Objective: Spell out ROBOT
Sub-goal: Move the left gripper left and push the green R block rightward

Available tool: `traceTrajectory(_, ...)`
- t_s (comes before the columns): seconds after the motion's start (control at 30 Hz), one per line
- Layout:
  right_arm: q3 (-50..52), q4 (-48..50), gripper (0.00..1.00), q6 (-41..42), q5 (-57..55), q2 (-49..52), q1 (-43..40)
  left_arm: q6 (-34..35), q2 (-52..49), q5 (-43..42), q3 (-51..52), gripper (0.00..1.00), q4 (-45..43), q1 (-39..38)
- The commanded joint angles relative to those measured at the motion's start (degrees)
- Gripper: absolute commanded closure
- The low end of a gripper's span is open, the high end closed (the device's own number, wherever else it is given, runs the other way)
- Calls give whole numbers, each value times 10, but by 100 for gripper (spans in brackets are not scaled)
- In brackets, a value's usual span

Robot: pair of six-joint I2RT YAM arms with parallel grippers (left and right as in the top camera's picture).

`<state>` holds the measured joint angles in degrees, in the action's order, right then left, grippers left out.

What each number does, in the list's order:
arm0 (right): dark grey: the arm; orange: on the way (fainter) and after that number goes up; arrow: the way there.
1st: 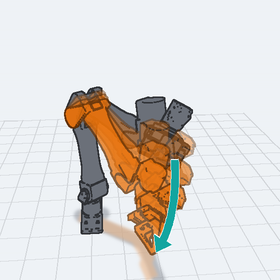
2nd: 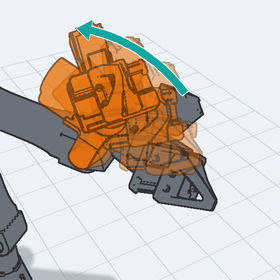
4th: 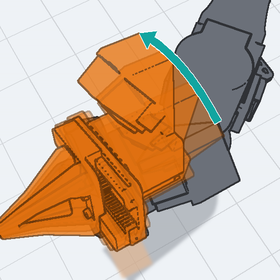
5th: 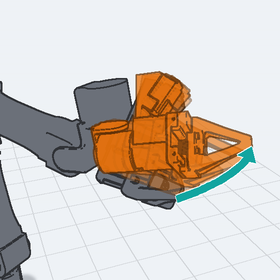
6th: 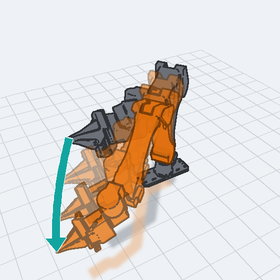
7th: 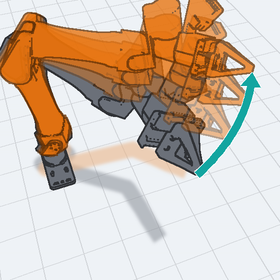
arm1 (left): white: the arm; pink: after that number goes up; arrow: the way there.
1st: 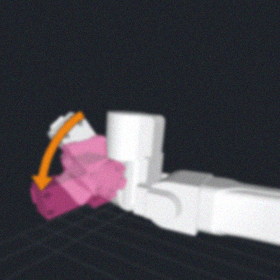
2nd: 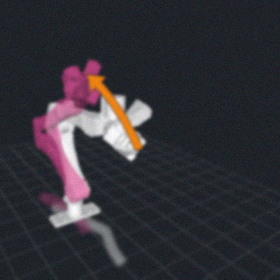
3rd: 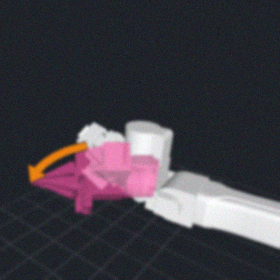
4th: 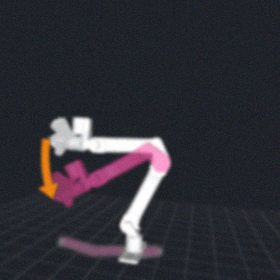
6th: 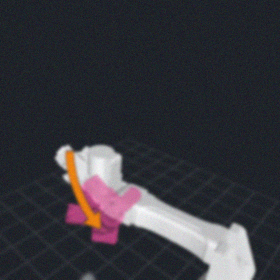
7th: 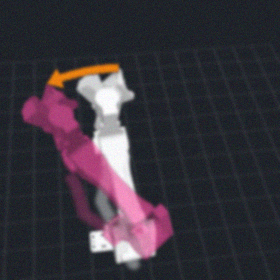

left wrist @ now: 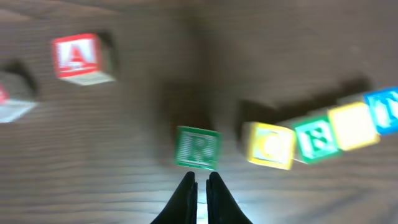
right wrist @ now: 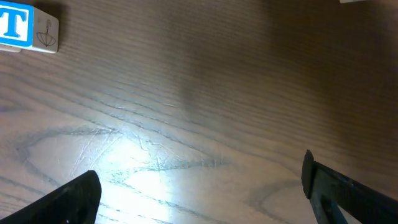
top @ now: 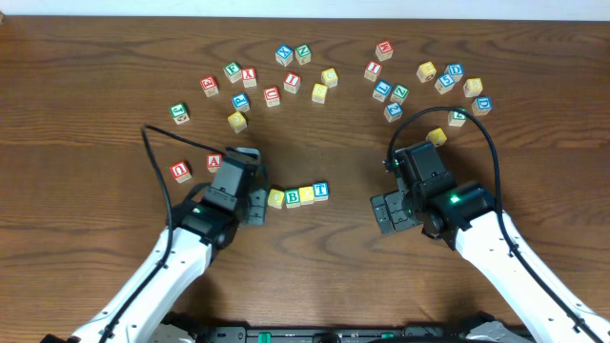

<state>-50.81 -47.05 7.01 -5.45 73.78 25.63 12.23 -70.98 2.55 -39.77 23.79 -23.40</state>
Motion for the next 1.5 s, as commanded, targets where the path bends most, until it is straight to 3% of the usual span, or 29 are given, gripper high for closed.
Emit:
traceTrajectory(0.0,4,1,1,7,-6,3,0,6,0,27,4,93,2,42)
traceTrajectory(0.17,4,1,1,7,-6,3,0,5,-8,26,4,92,2,78)
traceTrajectory(0.67,4,1,1,7,-6,3,0,5,-101,26,4,93,-9,80)
traceTrajectory(1.47,4,1,1,7,-6,3,0,-10,-106,5,4,92,-23,80)
